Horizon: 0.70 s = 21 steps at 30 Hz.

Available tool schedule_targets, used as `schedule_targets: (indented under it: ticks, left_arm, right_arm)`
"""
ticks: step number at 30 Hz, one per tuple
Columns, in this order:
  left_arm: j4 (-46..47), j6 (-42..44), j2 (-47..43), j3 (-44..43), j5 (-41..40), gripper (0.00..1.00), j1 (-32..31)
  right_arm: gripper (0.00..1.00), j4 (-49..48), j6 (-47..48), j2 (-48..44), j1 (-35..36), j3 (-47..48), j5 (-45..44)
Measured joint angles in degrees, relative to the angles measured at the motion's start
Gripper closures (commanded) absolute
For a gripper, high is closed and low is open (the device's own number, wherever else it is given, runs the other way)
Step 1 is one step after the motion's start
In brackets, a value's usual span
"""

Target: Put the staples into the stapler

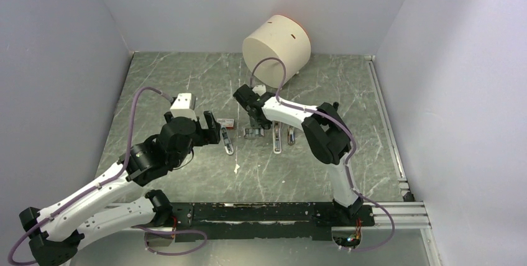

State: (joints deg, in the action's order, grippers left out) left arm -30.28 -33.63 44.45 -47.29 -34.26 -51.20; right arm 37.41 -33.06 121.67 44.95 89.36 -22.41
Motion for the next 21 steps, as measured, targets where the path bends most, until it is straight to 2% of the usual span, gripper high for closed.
schedule_targets:
  ticks: [3,7,13,19,21]
  left_arm:
    - [0.0,0.0,0.0,0.0,0.0,0.04,0.0]
    - [0.0,0.0,0.0,0.0,0.0,0.04,0.0]
    - [0.0,0.0,-0.3,0.0,0.0,0.04,0.0]
    - [0.0,0.0,-0.8,0.2,0.0,0.04,0.0]
    - [0.0,0.0,-0.9,0.2,0.0,0.04,0.0]
  right_arm:
    - [0.78,0.1,0.0,-1.2,0.4,-1.5,1.3]
    - [0.69,0.5,-0.2,-2.4,0.9,-1.9,1.5]
    - [0.62,0.5,-0.7,-5.5,1.0,-1.9,0.3]
    - [0.59,0.2,-1.3,-7.6,2.0,-1.9,0.7]
    - [0.62,0.4,-1.6,-7.4,2.4,-1.9,1.2]
